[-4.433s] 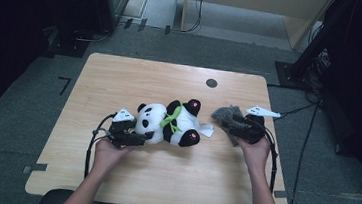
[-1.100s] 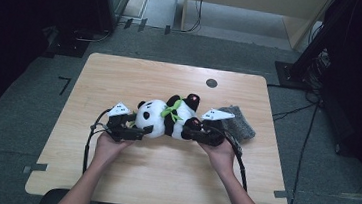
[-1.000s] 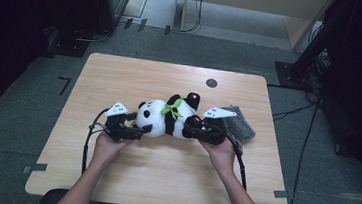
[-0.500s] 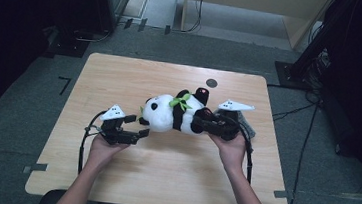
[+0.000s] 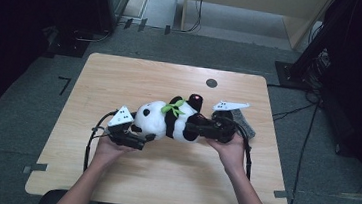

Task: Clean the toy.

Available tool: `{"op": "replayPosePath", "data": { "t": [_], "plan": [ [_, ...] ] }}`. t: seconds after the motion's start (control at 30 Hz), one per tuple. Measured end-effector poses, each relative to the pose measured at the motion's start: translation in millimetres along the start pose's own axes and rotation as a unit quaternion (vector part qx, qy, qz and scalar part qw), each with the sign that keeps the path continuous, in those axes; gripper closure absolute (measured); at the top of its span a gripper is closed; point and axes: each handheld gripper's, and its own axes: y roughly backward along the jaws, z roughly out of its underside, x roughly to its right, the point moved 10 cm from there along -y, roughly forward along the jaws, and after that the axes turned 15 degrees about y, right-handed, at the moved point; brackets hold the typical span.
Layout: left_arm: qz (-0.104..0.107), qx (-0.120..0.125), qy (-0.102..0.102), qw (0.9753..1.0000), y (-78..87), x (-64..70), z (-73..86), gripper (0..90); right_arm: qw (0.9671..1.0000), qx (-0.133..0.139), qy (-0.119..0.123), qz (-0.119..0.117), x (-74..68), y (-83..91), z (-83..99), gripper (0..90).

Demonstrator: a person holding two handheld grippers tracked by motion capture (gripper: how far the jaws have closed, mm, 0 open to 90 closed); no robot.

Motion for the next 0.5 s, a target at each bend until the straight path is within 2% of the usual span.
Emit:
{"op": "replayPosePath", "data": {
  "t": [0.03, 0.07, 0.1, 0.13, 0.17, 0.2, 0.23, 0.27, 0.33, 0.37, 0.43, 0.47, 0.5],
  "plan": [
    [-0.001, 0.001, 0.003, 1.0000, 1.2, -2.4, 0.5, 16.8, 0.9999, -0.007, 0.010, 0.012, -0.7, -2.6, 1.4, 61.9],
    [-0.001, 0.001, 0.003, 1.0000, 1.2, -2.4, 0.5, 22.7, 0.9999, -0.007, 0.010, 0.012, -0.7, -2.6, 1.4, 61.9],
    [0.000, 0.012, 0.005, 0.9999, 3.8, -2.7, -1.5, 27.6, 0.9999, -0.001, 0.008, 0.012, 1.6, -2.6, 0.9, 60.9],
    [0.001, 0.015, 0.007, 0.9999, 5.9, -2.8, -3.0, 27.6, 0.9999, -0.001, 0.008, 0.012, 1.6, -2.6, 0.9, 60.9],
    [0.001, 0.016, 0.007, 0.9998, 7.4, -2.4, -3.8, 36.3, 0.9998, 0.002, 0.011, 0.015, 4.5, -2.4, 1.5, 59.0],
    [-0.001, 0.015, 0.004, 0.9999, 8.4, -1.8, -4.0, 36.3, 0.9998, 0.002, 0.011, 0.015, 4.5, -2.4, 1.5, 59.0],
    [-0.004, 0.012, 0.001, 0.9999, 9.0, -1.0, -3.6, 42.9, 0.9997, -0.005, 0.016, 0.016, 5.3, -3.1, 3.8, 57.0],
    [-0.004, 0.012, 0.003, 0.9999, 9.9, -0.5, -4.1, 42.9, 0.9997, -0.005, 0.016, 0.016, 5.3, -3.1, 3.8, 57.0],
    [0.012, 0.009, 0.024, 0.9996, 12.3, -0.6, -6.3, 48.2, 0.9993, -0.002, 0.028, 0.026, 7.3, -3.2, 4.2, 49.7],
    [0.012, 0.009, 0.024, 0.9996, 12.3, -0.6, -6.3, 48.4, 0.9993, -0.002, 0.028, 0.026, 7.3, -3.2, 4.2, 49.7],
    [0.029, 0.000, 0.049, 0.9984, 13.6, -1.5, -6.9, 48.8, 0.9991, 0.015, 0.035, 0.022, 8.2, -1.1, 1.3, 43.6],
    [0.033, -0.006, 0.053, 0.9980, 14.2, -1.9, -7.4, 49.2, 0.9987, 0.027, 0.040, 0.015, 8.5, 1.2, -0.9, 37.9],
    [0.034, -0.014, 0.054, 0.9979, 15.2, -1.4, -8.4, 49.3, 0.9986, 0.028, 0.043, 0.013, 9.0, 1.2, -0.6, 35.1]
  ]
}}
